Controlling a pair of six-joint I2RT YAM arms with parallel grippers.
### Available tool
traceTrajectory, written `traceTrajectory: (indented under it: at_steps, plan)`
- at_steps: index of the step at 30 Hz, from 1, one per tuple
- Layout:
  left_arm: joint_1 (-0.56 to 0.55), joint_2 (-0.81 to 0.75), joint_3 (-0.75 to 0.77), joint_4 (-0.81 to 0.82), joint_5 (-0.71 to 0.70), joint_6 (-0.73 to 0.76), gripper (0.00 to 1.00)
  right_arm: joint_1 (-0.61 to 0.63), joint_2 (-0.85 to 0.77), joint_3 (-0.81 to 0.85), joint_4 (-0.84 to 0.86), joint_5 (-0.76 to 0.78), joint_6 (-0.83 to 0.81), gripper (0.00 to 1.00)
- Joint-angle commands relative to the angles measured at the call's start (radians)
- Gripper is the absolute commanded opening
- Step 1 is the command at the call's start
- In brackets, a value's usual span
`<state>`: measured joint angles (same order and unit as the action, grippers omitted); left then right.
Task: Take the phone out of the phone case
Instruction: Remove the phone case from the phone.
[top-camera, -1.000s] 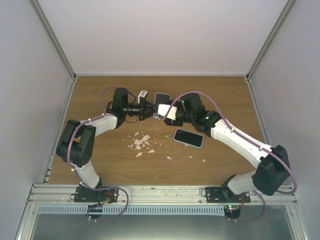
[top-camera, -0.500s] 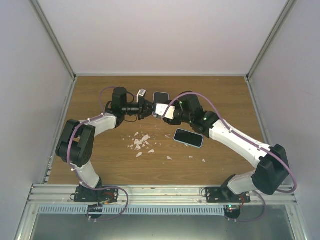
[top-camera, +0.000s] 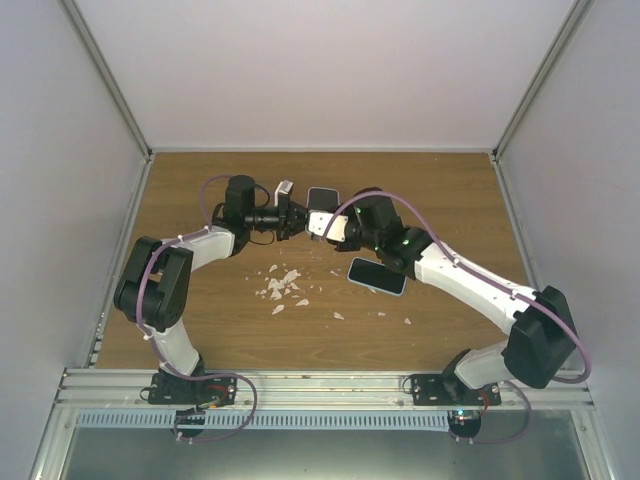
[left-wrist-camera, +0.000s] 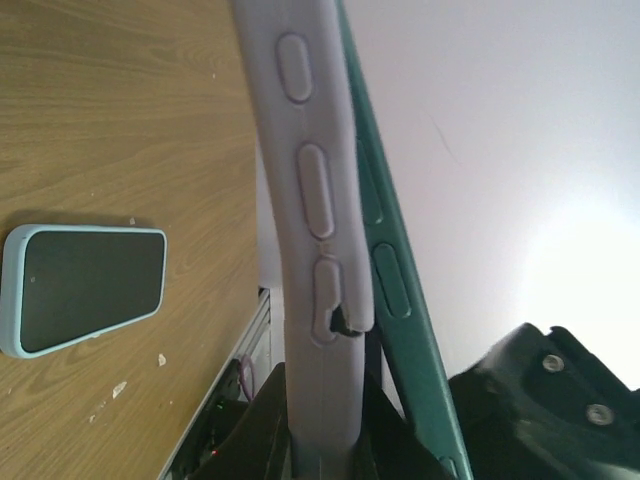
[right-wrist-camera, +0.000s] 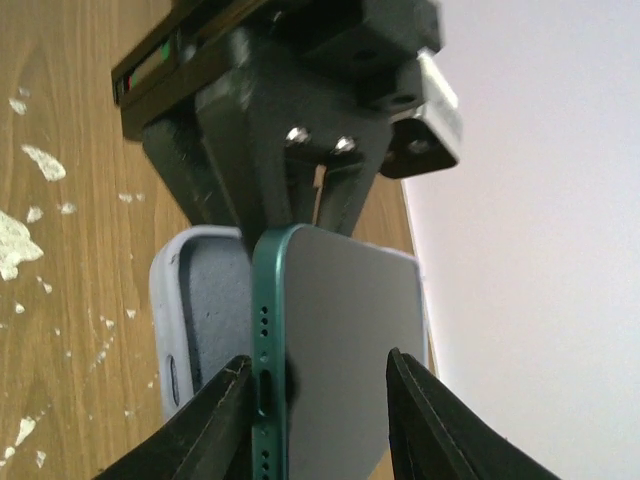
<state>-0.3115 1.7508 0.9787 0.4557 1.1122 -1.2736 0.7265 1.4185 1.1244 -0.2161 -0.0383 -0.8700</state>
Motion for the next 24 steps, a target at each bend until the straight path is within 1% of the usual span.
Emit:
traceTrajectory:
  at_steps: [1,10,13,15,19,24]
  plan:
    - [-0.004,-0.002,0.025,0.099,0.047,0.000,0.00,0.030,-0.009,-0.091,0.150,0.133,-0.092,0.35]
    - [-0.004,-0.007,0.017,0.116,0.049,-0.018,0.00,0.037,0.013,-0.179,0.402,0.243,-0.174,0.35]
    - [-0.003,-0.011,0.015,0.120,0.048,-0.023,0.00,0.037,0.025,-0.198,0.458,0.258,-0.208,0.32]
    - [-0.003,-0.011,0.015,0.120,0.045,-0.026,0.00,0.045,0.033,-0.203,0.474,0.261,-0.223,0.28]
    - [-0.003,-0.013,0.016,0.103,0.033,-0.028,0.00,0.069,0.041,-0.213,0.485,0.270,-0.248,0.18]
    - [0.000,-0.020,0.007,0.071,0.006,-0.020,0.00,0.099,0.038,-0.226,0.508,0.304,-0.270,0.01]
